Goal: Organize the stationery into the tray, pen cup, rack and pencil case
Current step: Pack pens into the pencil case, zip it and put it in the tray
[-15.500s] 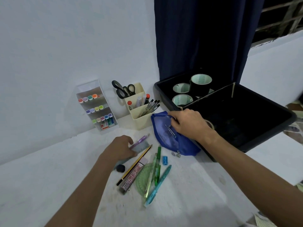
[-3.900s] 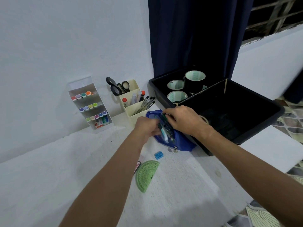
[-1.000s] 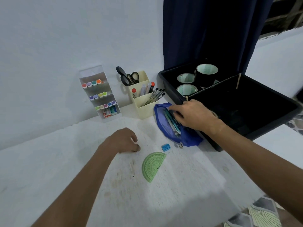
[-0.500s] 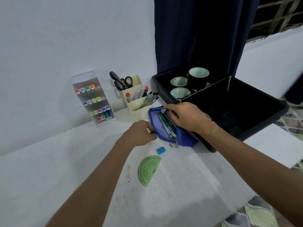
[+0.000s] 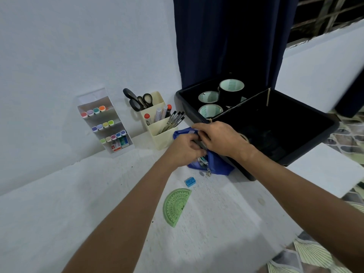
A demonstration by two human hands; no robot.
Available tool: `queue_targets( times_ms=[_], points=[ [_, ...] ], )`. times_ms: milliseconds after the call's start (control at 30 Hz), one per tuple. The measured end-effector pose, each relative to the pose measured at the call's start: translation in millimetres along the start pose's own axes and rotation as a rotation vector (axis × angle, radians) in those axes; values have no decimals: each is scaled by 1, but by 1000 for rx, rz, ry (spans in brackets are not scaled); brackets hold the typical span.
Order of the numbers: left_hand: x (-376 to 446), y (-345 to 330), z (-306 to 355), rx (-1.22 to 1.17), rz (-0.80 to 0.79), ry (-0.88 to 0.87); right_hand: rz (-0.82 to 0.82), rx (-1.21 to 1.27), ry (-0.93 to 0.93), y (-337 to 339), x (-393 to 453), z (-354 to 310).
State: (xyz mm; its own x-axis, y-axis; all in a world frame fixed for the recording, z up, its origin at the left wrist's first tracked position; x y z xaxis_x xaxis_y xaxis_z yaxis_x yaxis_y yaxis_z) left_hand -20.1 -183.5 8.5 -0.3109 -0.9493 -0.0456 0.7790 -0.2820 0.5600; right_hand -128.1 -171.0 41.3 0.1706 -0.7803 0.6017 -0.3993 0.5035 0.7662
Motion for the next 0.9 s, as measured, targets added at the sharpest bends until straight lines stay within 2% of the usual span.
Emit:
queue_targets(
  times_ms=[133, 367, 467, 633, 733, 900],
  points=[
    [-4, 10, -17, 65, 25, 66, -2, 4, 7, -2, -1, 1],
    [-20, 8, -45, 409, -114, 53, -20, 2, 1, 0, 0, 0],
    [-29, 2, -55, 434, -147, 67, -19, 5, 0, -1, 0, 2],
    [-34, -4, -56, 475, -185, -19, -17, 6, -6, -2, 0, 2],
    [-30, 5, -53, 446, -135, -3, -15, 18, -11, -2, 0, 2],
    [-6, 28, -45, 196, 86, 121, -13, 16, -18, -2, 0, 2]
  ],
)
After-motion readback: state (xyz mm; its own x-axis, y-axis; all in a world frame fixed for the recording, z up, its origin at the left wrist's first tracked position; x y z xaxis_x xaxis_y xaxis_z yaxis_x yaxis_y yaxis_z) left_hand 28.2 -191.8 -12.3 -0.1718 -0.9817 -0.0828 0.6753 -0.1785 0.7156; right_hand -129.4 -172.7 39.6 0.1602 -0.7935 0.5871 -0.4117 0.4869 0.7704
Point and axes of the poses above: each hand's wrist, its own x-axis towards the middle knuckle, its own y-axis out of the back of the hand, z = x × y, the point moved 6 cm from there along x, towards the middle knuckle, and after that the axes turned 14 degrees about z, right-handed, at the moved point
